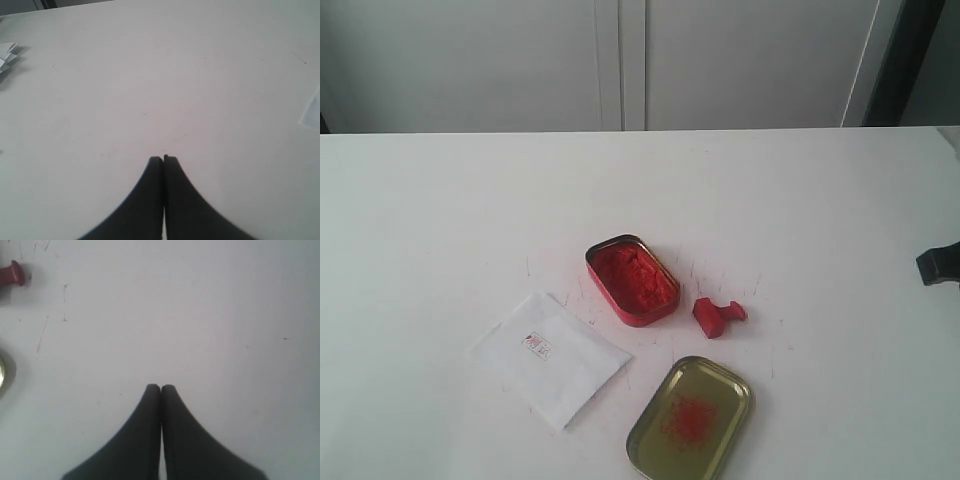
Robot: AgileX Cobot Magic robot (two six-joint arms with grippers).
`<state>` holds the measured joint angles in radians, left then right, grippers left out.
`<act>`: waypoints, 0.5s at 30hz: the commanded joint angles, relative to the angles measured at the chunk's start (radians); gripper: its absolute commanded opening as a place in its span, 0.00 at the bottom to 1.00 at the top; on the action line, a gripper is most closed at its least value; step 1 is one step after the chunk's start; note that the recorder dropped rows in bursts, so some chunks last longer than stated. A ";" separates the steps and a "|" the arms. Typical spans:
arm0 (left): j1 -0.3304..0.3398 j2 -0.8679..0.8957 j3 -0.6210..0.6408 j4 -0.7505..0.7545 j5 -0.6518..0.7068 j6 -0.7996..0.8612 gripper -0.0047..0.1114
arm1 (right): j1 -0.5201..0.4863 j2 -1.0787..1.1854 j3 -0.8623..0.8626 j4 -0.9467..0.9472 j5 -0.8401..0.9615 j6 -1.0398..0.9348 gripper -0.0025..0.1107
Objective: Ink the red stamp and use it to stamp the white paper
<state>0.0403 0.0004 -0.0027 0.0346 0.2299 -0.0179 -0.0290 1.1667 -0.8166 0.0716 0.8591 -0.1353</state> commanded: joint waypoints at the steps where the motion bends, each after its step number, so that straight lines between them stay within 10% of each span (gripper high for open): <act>1: -0.003 0.000 0.003 -0.004 0.002 -0.004 0.04 | -0.010 -0.080 0.003 0.004 0.001 0.005 0.02; 15: -0.003 0.000 0.003 -0.004 0.002 -0.004 0.04 | -0.010 -0.449 0.003 0.000 0.006 -0.002 0.02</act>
<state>0.0403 0.0004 -0.0027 0.0346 0.2299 -0.0179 -0.0290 0.7793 -0.8166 0.0716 0.8609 -0.1353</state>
